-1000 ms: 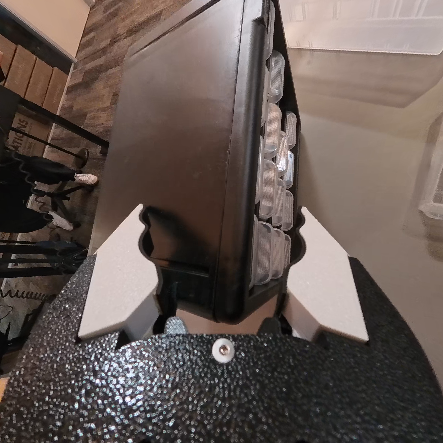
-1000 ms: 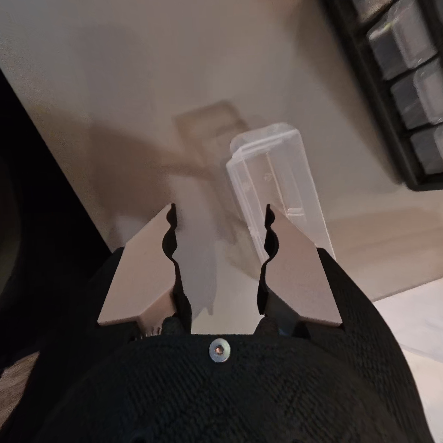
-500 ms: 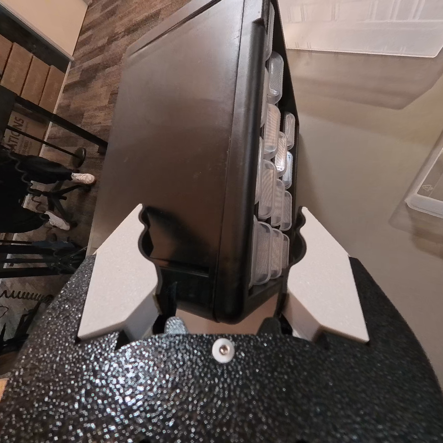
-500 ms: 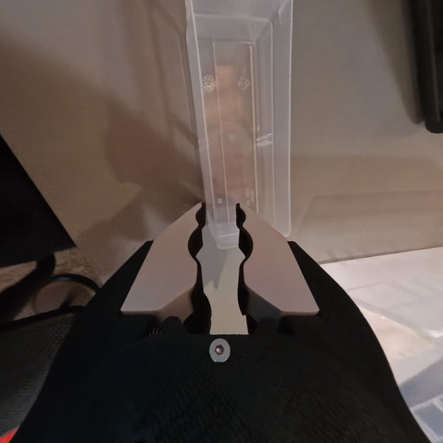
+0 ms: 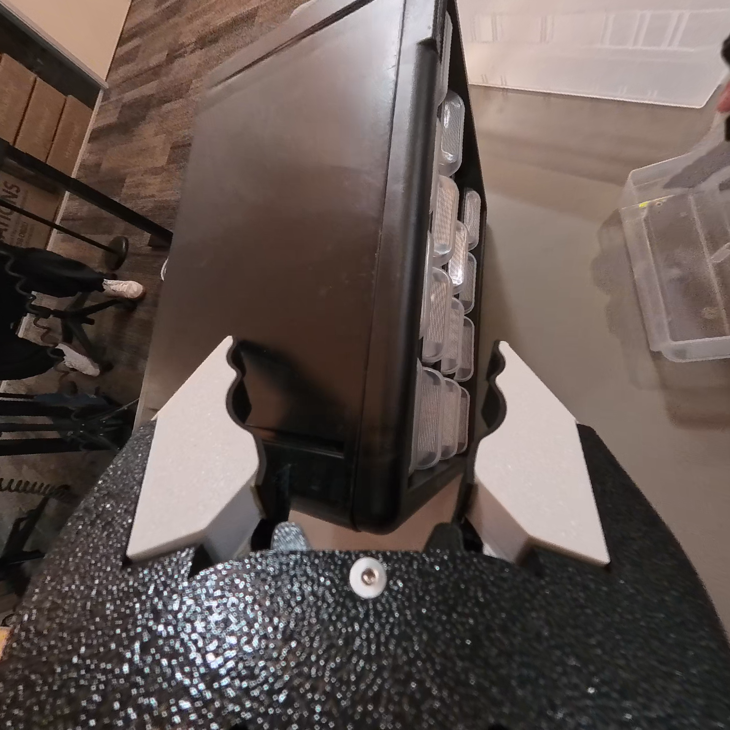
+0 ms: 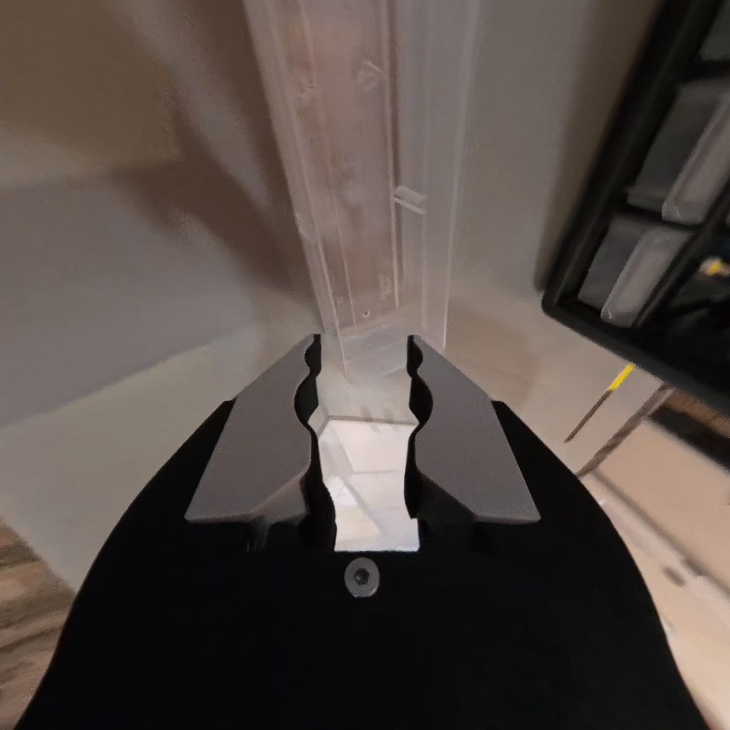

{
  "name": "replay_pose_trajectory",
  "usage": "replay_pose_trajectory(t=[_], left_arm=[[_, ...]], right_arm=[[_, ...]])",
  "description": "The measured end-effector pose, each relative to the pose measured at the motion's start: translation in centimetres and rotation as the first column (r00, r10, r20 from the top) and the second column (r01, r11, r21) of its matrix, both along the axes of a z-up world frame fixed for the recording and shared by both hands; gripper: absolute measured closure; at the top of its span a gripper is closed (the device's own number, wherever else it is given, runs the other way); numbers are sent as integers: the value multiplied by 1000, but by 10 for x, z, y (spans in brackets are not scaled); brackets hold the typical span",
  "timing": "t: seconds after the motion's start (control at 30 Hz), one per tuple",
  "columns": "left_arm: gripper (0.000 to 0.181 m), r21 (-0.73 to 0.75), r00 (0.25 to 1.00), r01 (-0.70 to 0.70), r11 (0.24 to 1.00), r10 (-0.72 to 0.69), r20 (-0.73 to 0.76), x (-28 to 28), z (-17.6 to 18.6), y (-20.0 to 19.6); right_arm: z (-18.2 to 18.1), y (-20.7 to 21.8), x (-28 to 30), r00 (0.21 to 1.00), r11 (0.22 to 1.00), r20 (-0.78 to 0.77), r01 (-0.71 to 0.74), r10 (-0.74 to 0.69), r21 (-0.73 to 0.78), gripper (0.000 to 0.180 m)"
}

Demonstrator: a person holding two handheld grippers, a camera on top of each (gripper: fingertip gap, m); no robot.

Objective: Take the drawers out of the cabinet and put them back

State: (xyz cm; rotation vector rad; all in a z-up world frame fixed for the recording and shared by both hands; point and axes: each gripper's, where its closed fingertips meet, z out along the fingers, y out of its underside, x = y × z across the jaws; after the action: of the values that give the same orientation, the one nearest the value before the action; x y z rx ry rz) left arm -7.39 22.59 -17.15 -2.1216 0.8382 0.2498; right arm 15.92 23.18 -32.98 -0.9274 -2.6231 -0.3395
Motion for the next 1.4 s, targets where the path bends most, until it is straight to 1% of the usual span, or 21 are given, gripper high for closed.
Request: replay_pose_trajectory(t=[0.07,0.1,0.13,0.17,0.2,0.23,0.27,0.33,0.37,0.43,0.47,0.5,0.57,0.67,0.77,0.87,0.97,1.03,1.1,1.23,1.4], left_arm=[[61,0,1000,3,1000,-3,3,0,0,0],[61,1,1000,4,1000,-4,2,0,0,0],[61,2,1000,5,1000,-5,-2,0,0,0],[60,3,1000,6,1000,-6,-9,0,-1,0],[60,3,1000,8,1000,-8,-14,0,-1,0],[60,3,1000,8,1000,-8,-16,-1,-1,0],[60,2,1000,9,1000,-9,-16,-1,-1,0],[61,1,1000,10,1000,-10,-11,-1,-1,0],[61,1,1000,10,1000,-10,-7,0,0,0],[61,2,1000,11,1000,-11,-5,0,0,0],[61,1,1000,10,1000,-10,-6,0,0,0],[61,1,1000,10,1000,-10,-7,0,0,0],[61,1,1000,10,1000,-10,-7,0,-1,0],[61,3,1000,13,1000,-13,-3,0,0,0],[61,2,1000,13,1000,-13,-2,0,0,0],[61,0,1000,15,1000,-15,0,0,0,-1],[61,1,1000,17,1000,-17,4,0,0,-1],[61,3,1000,18,1000,-18,1,-1,0,-1],[62,4,1000,18,1000,-18,1,0,0,-1],[62,5,1000,17,1000,-17,1,-1,0,-1],[63,8,1000,14,1000,-14,-4,-1,0,0]], right_arm=[[9,-2,4,985,983,-42,166,-170,-83,134],[13,-8,2,952,946,-84,278,-294,-167,131],[16,-17,-4,901,886,-119,375,-418,-272,129],[18,-33,-15,846,808,-134,429,-516,-404,126],[22,-55,-28,799,710,-120,442,-590,-548,124],[27,-75,-42,755,605,-100,432,-649,-668,121],[32,-88,-56,706,516,-90,418,-702,-748,118],[35,-99,-77,614,382,-49,424,-788,-821,113],[30,-101,-82,575,341,-17,461,-818,-819,110],[14,-104,-87,532,308,34,540,-846,-783,109],[5,-106,-89,529,319,42,571,-848,-757,109],[-4,-105,-88,529,351,34,608,-848,-712,109],[-14,-102,-85,546,427,-1,654,-838,-624,117],[-18,-101,-79,578,485,-11,673,-816,-559,140],[-20,-104,-67,643,551,9,664,-766,-505,155],[-21,-102,-50,751,676,8,600,-660,-428,167],[-20,-102,-31,887,819,31,438,-460,-370,168],[-17,-93,-20,940,891,30,333,-341,-308,168],[-9,-86,-14,964,913,32,262,-265,-314,168],[21,-70,-13,991,924,-6,124,-135,-362,168],[52,-45,-13,995,887,61,98,-79,-451,168]])
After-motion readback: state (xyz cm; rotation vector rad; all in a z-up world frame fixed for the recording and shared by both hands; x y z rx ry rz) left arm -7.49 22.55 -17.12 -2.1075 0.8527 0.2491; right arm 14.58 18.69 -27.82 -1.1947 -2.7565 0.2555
